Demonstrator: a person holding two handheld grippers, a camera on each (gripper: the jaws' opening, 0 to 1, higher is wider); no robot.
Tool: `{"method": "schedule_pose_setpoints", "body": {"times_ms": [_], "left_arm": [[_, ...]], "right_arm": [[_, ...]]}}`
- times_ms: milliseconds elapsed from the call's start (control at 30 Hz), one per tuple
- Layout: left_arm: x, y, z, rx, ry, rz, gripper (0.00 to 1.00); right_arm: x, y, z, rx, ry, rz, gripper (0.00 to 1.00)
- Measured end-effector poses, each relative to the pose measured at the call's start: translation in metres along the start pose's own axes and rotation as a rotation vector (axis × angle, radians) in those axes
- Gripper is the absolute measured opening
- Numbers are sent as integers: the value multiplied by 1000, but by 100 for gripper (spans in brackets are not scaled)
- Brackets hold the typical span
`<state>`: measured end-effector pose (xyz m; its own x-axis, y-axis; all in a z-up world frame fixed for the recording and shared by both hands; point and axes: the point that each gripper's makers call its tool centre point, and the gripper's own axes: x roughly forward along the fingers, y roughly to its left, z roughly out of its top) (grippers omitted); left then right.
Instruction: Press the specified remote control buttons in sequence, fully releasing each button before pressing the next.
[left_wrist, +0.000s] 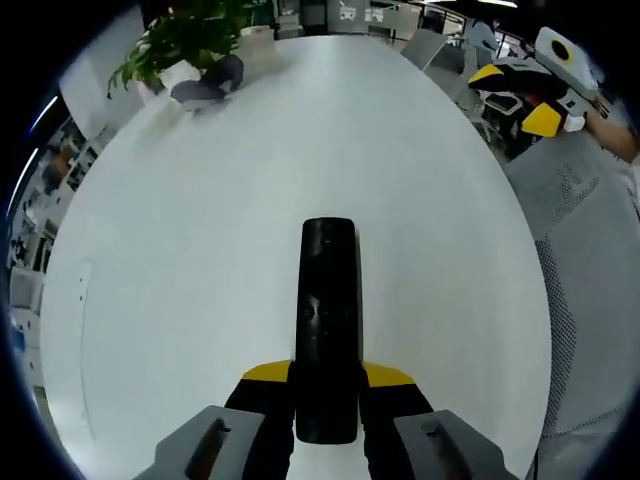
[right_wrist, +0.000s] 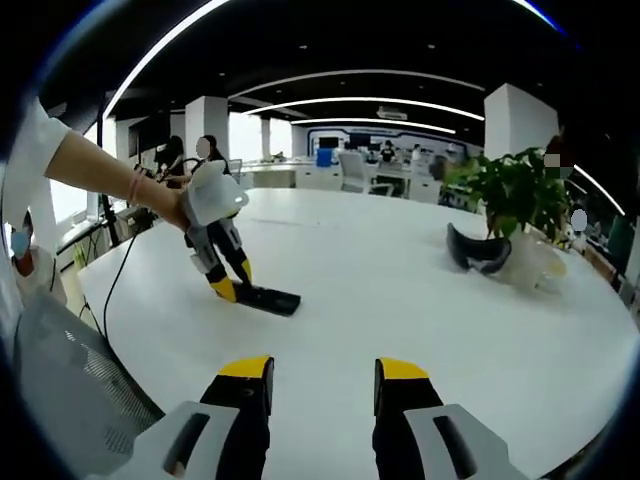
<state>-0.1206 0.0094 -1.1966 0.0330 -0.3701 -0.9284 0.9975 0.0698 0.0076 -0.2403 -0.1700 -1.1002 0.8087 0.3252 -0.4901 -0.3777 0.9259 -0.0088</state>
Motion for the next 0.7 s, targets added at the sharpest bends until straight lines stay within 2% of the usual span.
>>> {"method": "schedule_pose_setpoints", "body": {"times_ms": [267,567,700], "left_arm": [[-3,-17,-4,-29,-23,16,24],[-6,-39,-8,-60,-88,29,24],[-7,-48,-9,-79,-108,41,24]], "right_arm": [[1,3,-5,-18,33,6,38],[4,9,-15,-65,97,21,38],[5,9,-20,-52,123,25,39]]}}
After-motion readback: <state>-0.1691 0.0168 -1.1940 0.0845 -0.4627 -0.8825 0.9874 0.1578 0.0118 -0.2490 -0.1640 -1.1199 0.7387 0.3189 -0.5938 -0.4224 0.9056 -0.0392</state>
